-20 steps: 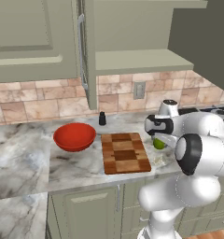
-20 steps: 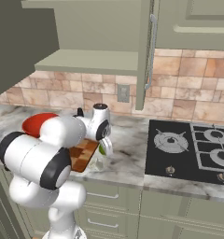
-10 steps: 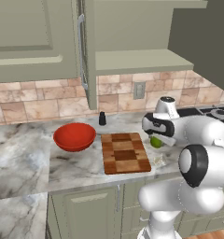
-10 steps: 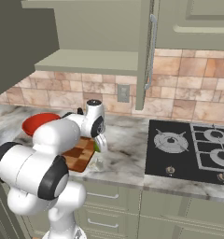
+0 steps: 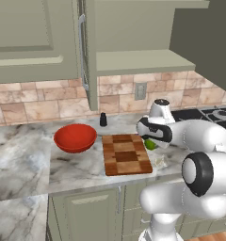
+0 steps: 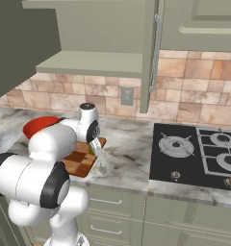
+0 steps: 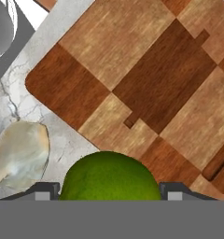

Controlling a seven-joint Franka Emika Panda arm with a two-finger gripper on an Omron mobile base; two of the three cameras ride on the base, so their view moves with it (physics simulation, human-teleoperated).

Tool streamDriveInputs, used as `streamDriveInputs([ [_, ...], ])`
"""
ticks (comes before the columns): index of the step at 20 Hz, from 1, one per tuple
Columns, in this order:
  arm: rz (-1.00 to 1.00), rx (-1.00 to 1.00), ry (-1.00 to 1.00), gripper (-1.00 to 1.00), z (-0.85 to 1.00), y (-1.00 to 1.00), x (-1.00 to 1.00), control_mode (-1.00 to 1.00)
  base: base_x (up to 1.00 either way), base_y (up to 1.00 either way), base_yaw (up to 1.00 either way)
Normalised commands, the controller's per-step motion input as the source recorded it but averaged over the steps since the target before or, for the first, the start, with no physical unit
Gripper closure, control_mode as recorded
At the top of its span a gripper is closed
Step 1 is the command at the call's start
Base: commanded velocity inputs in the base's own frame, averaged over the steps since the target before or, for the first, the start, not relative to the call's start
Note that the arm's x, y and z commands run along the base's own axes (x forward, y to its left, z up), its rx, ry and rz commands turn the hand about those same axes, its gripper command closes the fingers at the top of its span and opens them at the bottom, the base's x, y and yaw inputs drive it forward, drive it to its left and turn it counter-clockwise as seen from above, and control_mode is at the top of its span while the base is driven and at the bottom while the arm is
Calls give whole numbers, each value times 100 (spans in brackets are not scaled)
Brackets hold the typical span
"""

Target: Open the cabinet. Place the bowl and condiment on the counter. Then place the lime and garlic on the cutting board.

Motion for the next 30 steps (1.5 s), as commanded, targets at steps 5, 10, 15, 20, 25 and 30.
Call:
streamDriveInputs([
  [5,0,1,-3,100,0,33,0,-100,0,0,0],
  [10,0,1,-4,100,0,34,0,-100,0,0,0],
  [15,0,1,-3,100,1,35,0,-100,0,0,0],
  [20,0,1,-4,100,0,34,7,-100,0,0,0],
  [25,0,2,-4,100,0,32,15,-100,0,0,0],
  [30,0,1,-5,100,-6,15,24,-100,0,0,0],
])
